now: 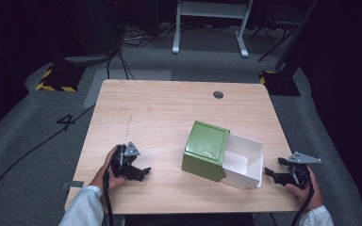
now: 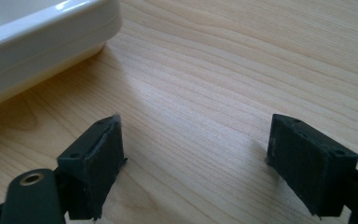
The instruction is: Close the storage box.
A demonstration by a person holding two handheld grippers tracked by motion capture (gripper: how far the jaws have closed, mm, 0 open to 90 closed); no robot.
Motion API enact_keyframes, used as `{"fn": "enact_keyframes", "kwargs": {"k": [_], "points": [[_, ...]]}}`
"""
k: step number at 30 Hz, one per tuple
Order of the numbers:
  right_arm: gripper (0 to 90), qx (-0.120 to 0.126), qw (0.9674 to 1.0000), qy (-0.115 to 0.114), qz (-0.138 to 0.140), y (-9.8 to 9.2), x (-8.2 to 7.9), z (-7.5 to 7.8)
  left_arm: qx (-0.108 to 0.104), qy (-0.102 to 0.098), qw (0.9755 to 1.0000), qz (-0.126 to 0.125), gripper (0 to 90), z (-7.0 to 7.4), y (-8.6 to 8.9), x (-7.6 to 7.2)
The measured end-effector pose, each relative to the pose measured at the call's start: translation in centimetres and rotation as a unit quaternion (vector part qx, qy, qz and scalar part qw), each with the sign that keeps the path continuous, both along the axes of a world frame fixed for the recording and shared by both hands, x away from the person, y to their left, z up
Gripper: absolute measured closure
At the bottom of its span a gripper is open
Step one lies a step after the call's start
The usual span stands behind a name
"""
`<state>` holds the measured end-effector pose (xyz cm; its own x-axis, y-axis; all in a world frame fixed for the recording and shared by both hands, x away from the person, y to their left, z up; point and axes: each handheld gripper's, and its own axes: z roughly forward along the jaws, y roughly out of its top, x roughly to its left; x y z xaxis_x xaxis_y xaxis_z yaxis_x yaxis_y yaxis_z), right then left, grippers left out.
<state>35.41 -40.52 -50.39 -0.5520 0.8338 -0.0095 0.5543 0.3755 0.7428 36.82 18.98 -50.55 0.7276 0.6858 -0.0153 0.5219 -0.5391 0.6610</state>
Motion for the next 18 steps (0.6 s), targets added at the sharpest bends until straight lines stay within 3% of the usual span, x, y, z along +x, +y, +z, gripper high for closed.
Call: {"fn": "enact_keyframes", "kwargs": {"k": [5,11,18], "points": [[18.3,0.000,1.0000,0.000,0.000,0.00,0.01,0.01,-0.001,0.000,1.0000,0.006,0.3,-0.01,-0.09,-0.14],[17.8,-0.003,1.0000,-0.002,-0.002,-0.02,0.05,0.03,-0.001,-0.001,1.0000,-0.009,0.2,-0.01,0.15,-0.14],[25.2,-0.006,0.9999,-0.013,-0.003,-0.11,-0.10,0.37,-0.001,-0.001,1.0000,-0.009,0.3,-0.01,0.15,-0.13]]}}
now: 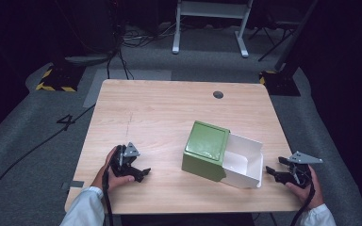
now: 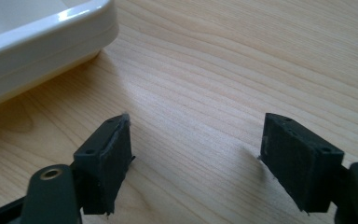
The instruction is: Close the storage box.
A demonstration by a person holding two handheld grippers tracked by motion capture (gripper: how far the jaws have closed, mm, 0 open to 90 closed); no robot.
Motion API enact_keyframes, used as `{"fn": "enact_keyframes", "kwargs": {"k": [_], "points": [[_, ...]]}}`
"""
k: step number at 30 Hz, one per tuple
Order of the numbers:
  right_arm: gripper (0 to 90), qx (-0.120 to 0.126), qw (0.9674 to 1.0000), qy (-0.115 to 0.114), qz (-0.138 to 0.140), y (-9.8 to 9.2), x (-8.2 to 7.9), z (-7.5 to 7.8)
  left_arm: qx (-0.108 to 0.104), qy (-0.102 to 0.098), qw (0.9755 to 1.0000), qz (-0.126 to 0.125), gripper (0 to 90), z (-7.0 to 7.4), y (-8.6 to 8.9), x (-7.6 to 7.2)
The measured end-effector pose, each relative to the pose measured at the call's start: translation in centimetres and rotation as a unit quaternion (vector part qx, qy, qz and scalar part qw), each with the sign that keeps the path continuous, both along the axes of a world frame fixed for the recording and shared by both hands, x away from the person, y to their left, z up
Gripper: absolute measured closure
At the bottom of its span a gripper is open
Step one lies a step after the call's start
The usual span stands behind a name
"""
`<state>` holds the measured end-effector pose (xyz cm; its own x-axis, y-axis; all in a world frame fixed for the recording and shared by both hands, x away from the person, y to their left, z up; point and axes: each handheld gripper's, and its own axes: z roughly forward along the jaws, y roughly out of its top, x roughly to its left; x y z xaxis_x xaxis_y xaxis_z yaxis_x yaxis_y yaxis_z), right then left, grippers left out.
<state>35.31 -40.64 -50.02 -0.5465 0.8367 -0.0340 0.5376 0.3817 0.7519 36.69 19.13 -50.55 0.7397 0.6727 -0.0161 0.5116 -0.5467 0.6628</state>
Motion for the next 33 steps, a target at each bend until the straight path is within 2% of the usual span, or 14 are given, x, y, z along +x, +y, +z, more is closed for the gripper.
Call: {"fn": "enact_keyframes", "kwargs": {"k": [3,5,6,10,14,17,23,26,29,30,32,33], "points": [[27.7,0.004,1.0000,-0.002,0.001,-0.2,-0.1,0.2,0.000,0.000,1.0000,0.000,0.2,0.0,0.0,0.0],[28.8,0.021,0.9998,-0.002,0.005,-0.2,-0.3,0.5,0.000,0.000,1.0000,0.000,0.2,0.0,0.0,0.0],[28.9,0.022,0.9997,-0.006,0.007,-0.1,-0.4,0.7,0.000,0.000,1.0000,0.000,0.2,0.0,0.0,0.0],[28.8,0.019,0.9994,-0.021,0.021,0.6,-0.7,2.1,0.000,0.000,1.0000,0.000,0.3,0.0,0.0,0.0],[27.9,0.021,0.9991,-0.021,0.031,1.1,-0.5,2.7,0.001,0.000,1.0000,0.002,0.4,0.0,0.0,-0.1],[28.1,0.020,0.9985,-0.031,0.040,1.7,-0.3,4.0,0.001,0.000,1.0000,0.003,0.4,0.0,0.0,-0.1],[32.6,0.022,0.9977,-0.027,0.058,2.4,0.1,5.0,0.000,0.000,1.0000,0.004,0.4,0.0,0.0,-0.1],[33.8,0.013,0.9974,-0.029,0.065,3.2,0.5,5.4,0.001,0.000,1.0000,0.003,0.4,0.0,0.0,-0.1],[40.1,0.009,0.9975,-0.027,0.064,3.6,1.2,5.6,0.001,-0.001,1.0000,0.003,0.4,0.0,0.0,-0.1],[49.4,0.002,0.9974,-0.025,0.067,4.0,1.7,5.6,0.000,0.000,1.0000,0.004,0.4,0.0,0.0,-0.1],[52.1,-0.001,0.9972,-0.024,0.071,4.1,1.9,5.5,0.000,0.000,1.0000,0.004,0.4,0.0,0.0,-0.1],[56.6,-0.023,0.9963,-0.021,0.080,4.8,2.5,5.3,0.000,-0.001,1.0000,0.004,0.4,0.0,0.0,-0.1]]}}
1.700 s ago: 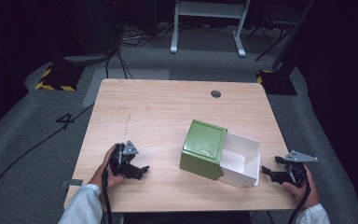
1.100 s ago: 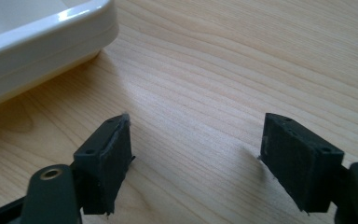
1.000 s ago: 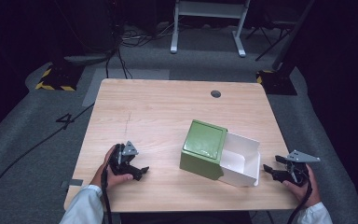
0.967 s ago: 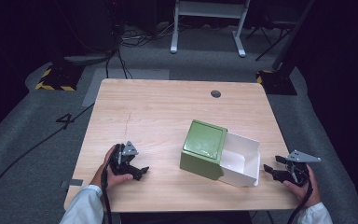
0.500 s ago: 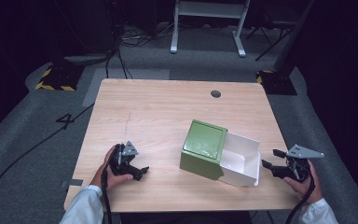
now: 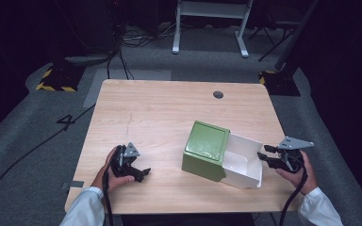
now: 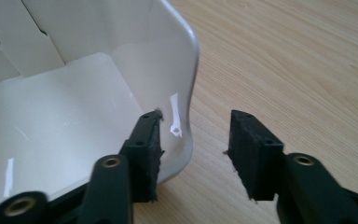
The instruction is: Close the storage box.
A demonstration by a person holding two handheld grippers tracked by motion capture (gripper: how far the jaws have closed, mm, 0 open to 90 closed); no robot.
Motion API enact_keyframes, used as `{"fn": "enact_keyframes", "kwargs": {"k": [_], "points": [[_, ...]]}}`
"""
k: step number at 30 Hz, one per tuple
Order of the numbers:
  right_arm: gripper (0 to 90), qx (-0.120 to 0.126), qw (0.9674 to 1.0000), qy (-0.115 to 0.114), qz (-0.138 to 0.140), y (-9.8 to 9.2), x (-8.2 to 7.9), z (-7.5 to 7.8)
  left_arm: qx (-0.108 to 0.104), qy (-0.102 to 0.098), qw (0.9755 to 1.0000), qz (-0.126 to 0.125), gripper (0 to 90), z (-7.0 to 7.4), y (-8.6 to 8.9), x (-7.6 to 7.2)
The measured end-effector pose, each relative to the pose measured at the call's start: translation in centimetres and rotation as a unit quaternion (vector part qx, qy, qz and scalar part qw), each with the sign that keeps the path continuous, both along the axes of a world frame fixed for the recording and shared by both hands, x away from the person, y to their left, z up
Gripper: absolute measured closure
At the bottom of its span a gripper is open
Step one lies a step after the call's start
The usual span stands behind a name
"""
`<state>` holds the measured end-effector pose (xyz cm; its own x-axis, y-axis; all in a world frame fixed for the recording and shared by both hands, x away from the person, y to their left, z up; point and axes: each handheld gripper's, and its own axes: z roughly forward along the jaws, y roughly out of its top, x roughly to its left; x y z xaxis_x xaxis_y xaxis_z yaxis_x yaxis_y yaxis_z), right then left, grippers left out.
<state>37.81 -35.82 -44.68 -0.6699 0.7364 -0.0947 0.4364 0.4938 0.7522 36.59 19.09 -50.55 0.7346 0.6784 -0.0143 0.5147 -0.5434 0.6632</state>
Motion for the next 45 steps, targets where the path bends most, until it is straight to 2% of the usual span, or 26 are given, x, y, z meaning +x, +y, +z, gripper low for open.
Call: {"fn": "enact_keyframes", "kwargs": {"k": [2,3,4,5,7,8,10,12,24,31,36,45], "points": [[58.2,-0.004,1.0000,0.002,0.003,0.2,0.1,-0.1,0.000,0.001,1.0000,0.001,0.5,0.0,0.0,0.0],[63.6,-0.009,0.9999,0.005,0.009,0.6,0.4,-0.3,0.000,0.001,1.0000,0.001,0.5,0.0,0.0,0.0],[63.6,-0.009,0.9999,0.005,0.009,0.6,0.4,-0.3,0.000,0.001,1.0000,0.001,0.4,0.0,0.0,0.0],[70.6,-0.015,0.9998,0.007,0.010,0.8,0.5,-0.5,0.000,0.000,1.0000,0.001,0.5,0.0,0.0,0.0],[70.4,-0.018,0.9998,0.006,0.010,0.9,0.6,-0.6,0.000,0.001,1.0000,0.001,0.5,0.0,0.0,0.0],[73.7,-0.019,0.9998,0.001,0.007,0.7,0.4,-0.4,0.000,0.001,1.0000,0.001,0.4,0.0,0.0,0.0],[74.4,-0.013,0.9999,0.000,0.007,0.6,0.3,-0.3,0.000,0.000,1.0000,0.001,0.5,0.0,0.0,0.0],[80.1,-0.001,0.9999,0.004,0.010,0.3,0.2,-0.4,0.000,0.001,1.0000,0.001,0.4,0.0,0.0,0.0],[80.8,-0.008,0.9999,0.000,0.015,1.0,0.6,-0.4,0.000,0.001,1.0000,-0.001,0.4,0.0,-0.1,0.0],[80.8,-0.012,0.9997,-0.001,0.022,2.0,1.2,0.4,-0.001,0.002,1.0000,-0.002,0.4,0.0,-0.3,0.0],[80.4,-0.019,0.9996,-0.001,0.023,2.9,1.7,0.5,0.000,0.001,0.9999,-0.012,0.4,0.0,-1.7,0.3],[80.0,-0.030,0.9992,0.001,0.028,4.7,2.3,0.1,0.002,0.002,0.9994,-0.035,0.4,0.1,-5.5,1.0]]}}
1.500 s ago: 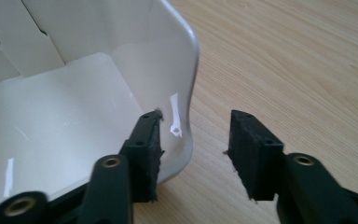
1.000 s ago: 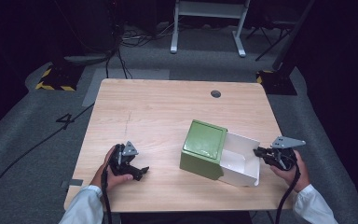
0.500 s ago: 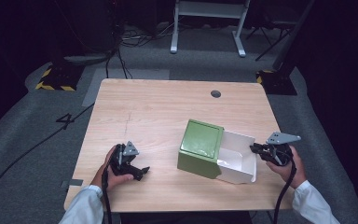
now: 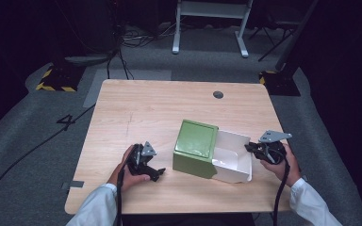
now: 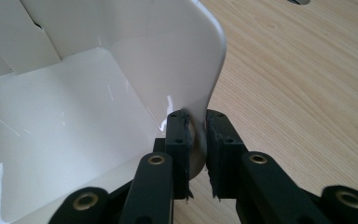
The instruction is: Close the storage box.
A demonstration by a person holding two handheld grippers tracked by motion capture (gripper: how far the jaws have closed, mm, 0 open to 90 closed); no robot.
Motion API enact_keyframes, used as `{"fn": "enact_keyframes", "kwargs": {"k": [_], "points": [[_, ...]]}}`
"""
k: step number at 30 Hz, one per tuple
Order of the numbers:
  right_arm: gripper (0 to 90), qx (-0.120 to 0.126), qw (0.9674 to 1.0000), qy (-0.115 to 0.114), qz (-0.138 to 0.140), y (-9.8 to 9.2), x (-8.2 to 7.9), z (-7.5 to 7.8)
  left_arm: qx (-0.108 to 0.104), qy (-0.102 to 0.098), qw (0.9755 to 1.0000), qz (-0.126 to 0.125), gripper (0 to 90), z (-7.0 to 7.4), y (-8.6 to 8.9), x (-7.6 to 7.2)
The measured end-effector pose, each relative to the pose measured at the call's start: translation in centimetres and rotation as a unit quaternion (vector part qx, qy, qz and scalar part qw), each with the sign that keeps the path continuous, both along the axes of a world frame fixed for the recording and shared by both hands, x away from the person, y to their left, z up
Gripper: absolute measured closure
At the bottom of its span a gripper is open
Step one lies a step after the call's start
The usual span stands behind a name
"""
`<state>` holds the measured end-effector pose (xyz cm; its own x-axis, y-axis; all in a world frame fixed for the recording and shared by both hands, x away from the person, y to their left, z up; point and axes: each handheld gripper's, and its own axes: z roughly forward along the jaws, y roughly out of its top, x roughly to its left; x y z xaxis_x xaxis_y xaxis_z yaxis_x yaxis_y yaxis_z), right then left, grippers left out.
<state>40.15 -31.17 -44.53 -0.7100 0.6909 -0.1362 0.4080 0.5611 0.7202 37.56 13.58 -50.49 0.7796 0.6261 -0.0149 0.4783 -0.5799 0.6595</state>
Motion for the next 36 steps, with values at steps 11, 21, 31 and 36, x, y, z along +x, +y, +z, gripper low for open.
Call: {"fn": "enact_keyframes", "kwargs": {"k": [11,21,31,36], "points": [[79.7,0.002,1.0000,-0.007,0.002,1.1,0.4,0.5,-0.002,0.001,1.0000,-0.007,0.1,0.0,-1.1,0.2],[79.4,0.000,1.0000,-0.007,0.000,2.4,0.9,0.8,-0.001,-0.001,0.9999,-0.013,0.2,0.0,-2.3,0.5],[78.0,-0.003,0.9998,-0.015,-0.016,3.0,1.2,0.6,0.001,-0.001,0.9999,-0.013,0.5,0.0,-2.4,0.5],[77.1,-0.007,0.9995,-0.009,-0.028,2.9,1.1,-0.5,0.001,-0.003,0.9999,-0.013,0.7,0.0,-2.4,0.5]]}}
